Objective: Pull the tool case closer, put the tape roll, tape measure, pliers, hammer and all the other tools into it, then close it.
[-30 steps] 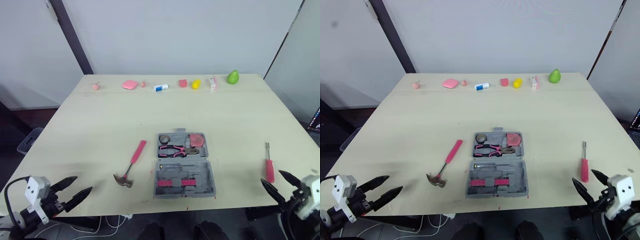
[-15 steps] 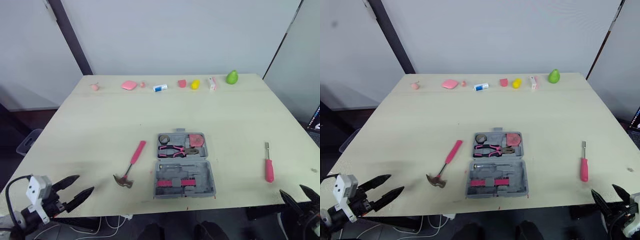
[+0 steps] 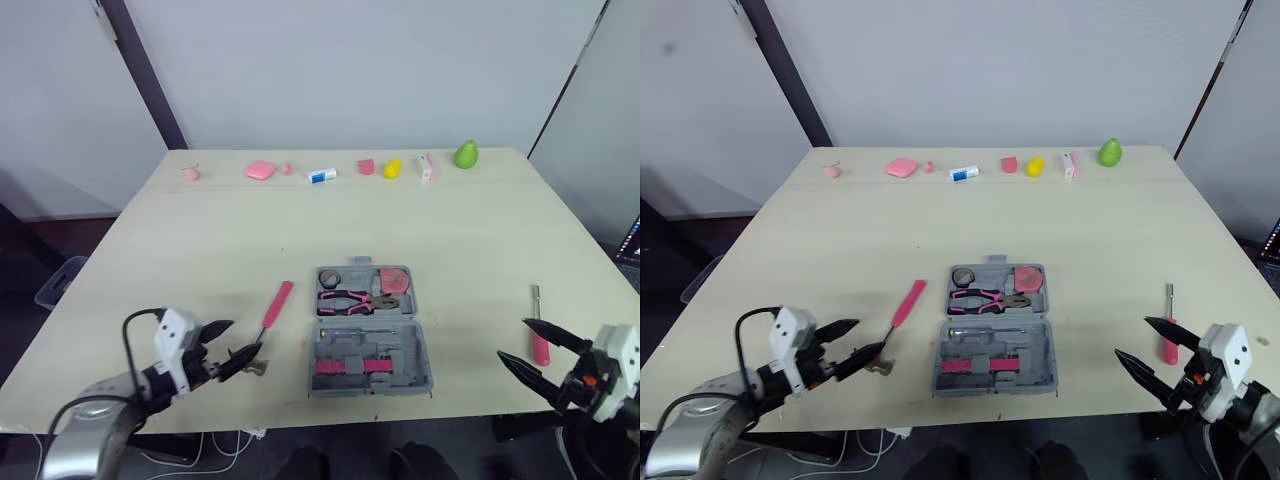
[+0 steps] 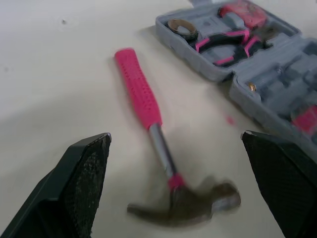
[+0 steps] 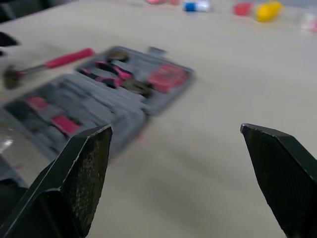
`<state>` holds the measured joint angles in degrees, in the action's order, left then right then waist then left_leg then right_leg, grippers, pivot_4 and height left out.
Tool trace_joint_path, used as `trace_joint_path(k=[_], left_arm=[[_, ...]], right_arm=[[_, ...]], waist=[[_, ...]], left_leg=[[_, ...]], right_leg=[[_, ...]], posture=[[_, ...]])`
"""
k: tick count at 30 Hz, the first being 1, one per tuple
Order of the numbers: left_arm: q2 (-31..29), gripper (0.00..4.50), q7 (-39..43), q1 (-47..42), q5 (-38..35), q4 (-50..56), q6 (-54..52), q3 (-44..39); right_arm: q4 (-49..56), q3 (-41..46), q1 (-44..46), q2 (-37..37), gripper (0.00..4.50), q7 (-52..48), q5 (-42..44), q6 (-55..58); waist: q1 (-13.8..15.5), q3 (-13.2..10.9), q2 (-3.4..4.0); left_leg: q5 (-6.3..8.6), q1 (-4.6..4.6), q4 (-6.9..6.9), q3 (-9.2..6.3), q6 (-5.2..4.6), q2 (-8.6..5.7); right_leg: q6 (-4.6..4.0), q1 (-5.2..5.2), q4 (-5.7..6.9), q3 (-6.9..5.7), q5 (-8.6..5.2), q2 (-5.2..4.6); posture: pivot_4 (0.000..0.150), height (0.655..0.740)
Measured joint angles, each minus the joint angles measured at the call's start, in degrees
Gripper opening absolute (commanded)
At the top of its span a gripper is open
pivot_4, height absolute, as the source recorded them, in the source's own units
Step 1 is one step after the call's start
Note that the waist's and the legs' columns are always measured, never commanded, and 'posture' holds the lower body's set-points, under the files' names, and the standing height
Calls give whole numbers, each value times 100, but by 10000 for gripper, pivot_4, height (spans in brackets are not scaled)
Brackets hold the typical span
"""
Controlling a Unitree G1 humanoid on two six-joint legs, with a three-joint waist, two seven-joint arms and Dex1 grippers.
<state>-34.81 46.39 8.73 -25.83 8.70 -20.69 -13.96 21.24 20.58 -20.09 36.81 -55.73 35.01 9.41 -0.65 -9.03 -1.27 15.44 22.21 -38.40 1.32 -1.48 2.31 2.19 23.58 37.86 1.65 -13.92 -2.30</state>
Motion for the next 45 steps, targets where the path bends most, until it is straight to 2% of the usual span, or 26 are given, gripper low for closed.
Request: trace_joint_path(k=[3,5,8,9,16,17,19,23,27,36,45], left_arm=[[89,45000,-241,-44,19,232,-237,151],[249,45000,-882,-133,219,419,-648,224],[422,45000,-1210,-157,324,550,-888,366],[570,45000,-1580,-213,453,616,-1127,510],[971,45000,-2481,-476,798,652,-1754,737],[1070,39704,-2652,-536,882,671,-1825,775],[1111,33762,-2796,-570,907,675,-1902,776],[1216,18354,-3064,-571,1023,779,-2044,771],[1466,342,-3326,-541,1029,921,-2173,695],[2185,342,-4043,177,929,2054,-2861,332],[2340,342,-4251,252,935,2254,-3026,494]], right_arm=[[162,-113,94,111,43715,-113,48,73],[258,-329,291,228,43715,-264,85,184],[279,-438,431,274,43715,-284,87,204],[319,-501,582,313,43715,-273,80,265],[319,-680,982,342,43715,-209,16,338],[319,-701,1056,342,45000,-176,4,378],[319,-729,1092,343,45000,-153,-14,393],[319,-767,1141,342,45000,-160,-51,408],[318,-872,1211,342,45000,-247,-54,407],[307,-1107,1493,499,45000,-911,33,376],[140,-1334,1779,467,45000,-1275,43,235]], waist=[[2,1,-3],[2,0,-4],[1,0,-4],[6,-2,-7],[6,-2,-8],[7,-2,-9],[10,-1,-9],[10,-1,-8],[10,-1,-9],[4,-5,-15],[13,-8,-20]], left_leg=[[0,1,1,-4,0,-7],[0,1,1,-9,0,-10],[0,-1,1,-8,0,-10],[0,-1,0,-8,0,-11],[0,1,0,-11,0,-14],[0,0,0,-12,0,-14],[0,-1,-1,-15,0,-15],[0,-1,-1,-13,0,-15],[0,0,-1,-13,0,-15],[0,1,-2,-15,0,-15],[0,2,-3,-17,0,-17]], right_leg=[[0,0,-1,-1,0,6],[1,0,1,-2,2,16],[1,-2,1,-1,1,17],[0,-3,0,-1,1,17],[18,-6,-1,-2,13,18],[18,-6,0,-2,14,18],[18,-6,2,-4,14,18],[18,-6,1,-2,14,17],[18,-6,0,-2,14,17],[18,-7,-2,-2,14,17],[17,-7,-2,-5,14,18]], posture=[[1500,7400],[1500,7400],[1500,7400],[1500,7400],[1500,7400],[1500,7400],[1500,7400],[1500,7400],[1500,7400],[1500,7400],[1500,7400]])
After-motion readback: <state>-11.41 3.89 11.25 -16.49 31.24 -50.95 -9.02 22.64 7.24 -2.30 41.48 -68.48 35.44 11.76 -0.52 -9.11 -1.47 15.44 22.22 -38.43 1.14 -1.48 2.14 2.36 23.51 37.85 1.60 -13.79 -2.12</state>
